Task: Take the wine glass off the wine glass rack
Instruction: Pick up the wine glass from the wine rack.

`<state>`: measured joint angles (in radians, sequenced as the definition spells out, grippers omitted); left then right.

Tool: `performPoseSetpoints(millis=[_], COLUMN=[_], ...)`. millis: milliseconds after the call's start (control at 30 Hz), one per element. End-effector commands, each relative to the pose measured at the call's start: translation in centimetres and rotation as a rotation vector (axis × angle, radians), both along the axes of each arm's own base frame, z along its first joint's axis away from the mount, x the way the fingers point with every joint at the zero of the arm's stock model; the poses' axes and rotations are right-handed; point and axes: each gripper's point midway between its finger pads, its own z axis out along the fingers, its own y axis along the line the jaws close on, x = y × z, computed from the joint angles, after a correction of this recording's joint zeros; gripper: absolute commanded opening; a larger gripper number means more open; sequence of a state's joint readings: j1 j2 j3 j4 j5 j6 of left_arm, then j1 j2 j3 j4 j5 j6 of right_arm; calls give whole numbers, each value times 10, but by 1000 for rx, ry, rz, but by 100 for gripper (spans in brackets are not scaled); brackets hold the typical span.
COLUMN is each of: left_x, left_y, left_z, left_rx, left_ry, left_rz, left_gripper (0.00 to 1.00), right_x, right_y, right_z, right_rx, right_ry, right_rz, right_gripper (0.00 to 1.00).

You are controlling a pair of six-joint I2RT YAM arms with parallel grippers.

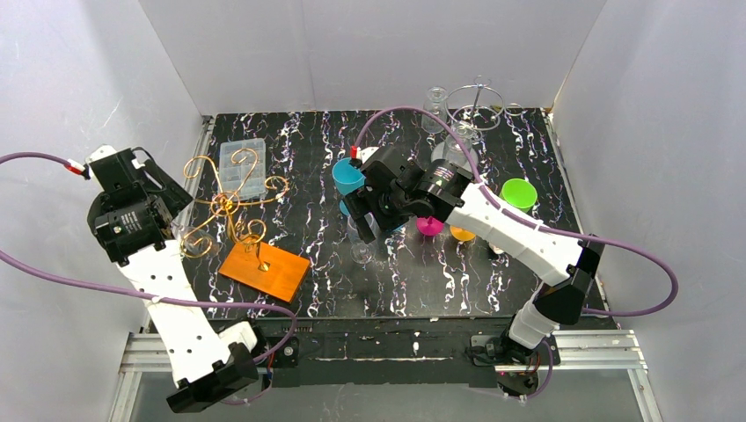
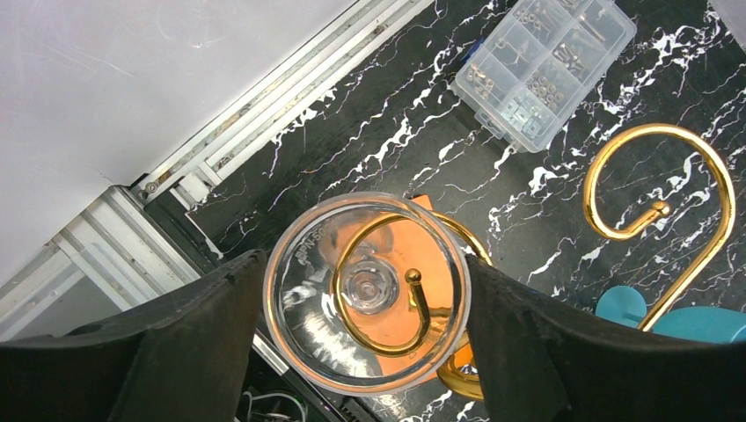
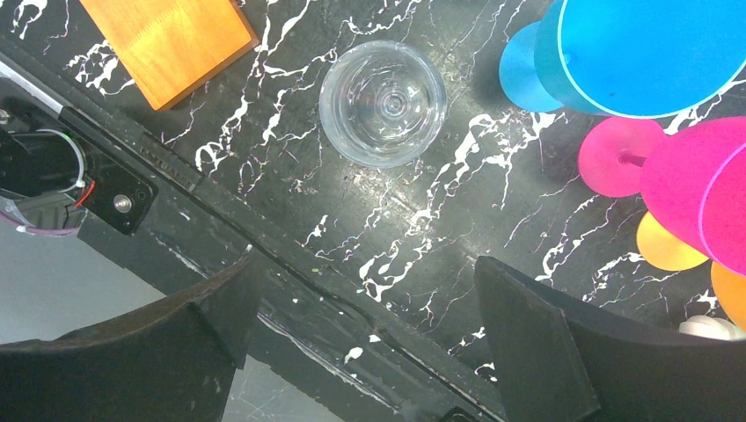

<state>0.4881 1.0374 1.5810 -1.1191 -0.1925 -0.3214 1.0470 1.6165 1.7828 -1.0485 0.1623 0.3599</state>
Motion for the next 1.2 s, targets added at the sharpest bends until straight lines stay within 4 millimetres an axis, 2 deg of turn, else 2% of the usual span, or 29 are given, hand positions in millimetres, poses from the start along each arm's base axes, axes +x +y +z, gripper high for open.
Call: performPoseSetpoints(millis=[0, 267, 667, 967, 1167], left_x=[-1, -1, 20, 26, 24], left_y=[2, -2, -2, -16, -26], left_z=[22, 38, 40, 47, 48], left_rx=[47, 55, 20, -12, -20], left_ry=[-49, -78, -82, -122, -139], left_rz=[-8, -32, -77, -150, -186], left_gripper=[67, 58, 53, 50, 50], right_x=[2, 2, 2, 3, 2], right_y=[-6, -8, -9, -10, -11], right_z=[20, 21, 21, 21, 20], right_rx=[41, 43, 43, 44, 45], right_ry=[-43, -48, -55, -60, -59], right_rz=[-18, -22, -22, -24, -26], right_gripper=[98, 98, 98, 98, 98])
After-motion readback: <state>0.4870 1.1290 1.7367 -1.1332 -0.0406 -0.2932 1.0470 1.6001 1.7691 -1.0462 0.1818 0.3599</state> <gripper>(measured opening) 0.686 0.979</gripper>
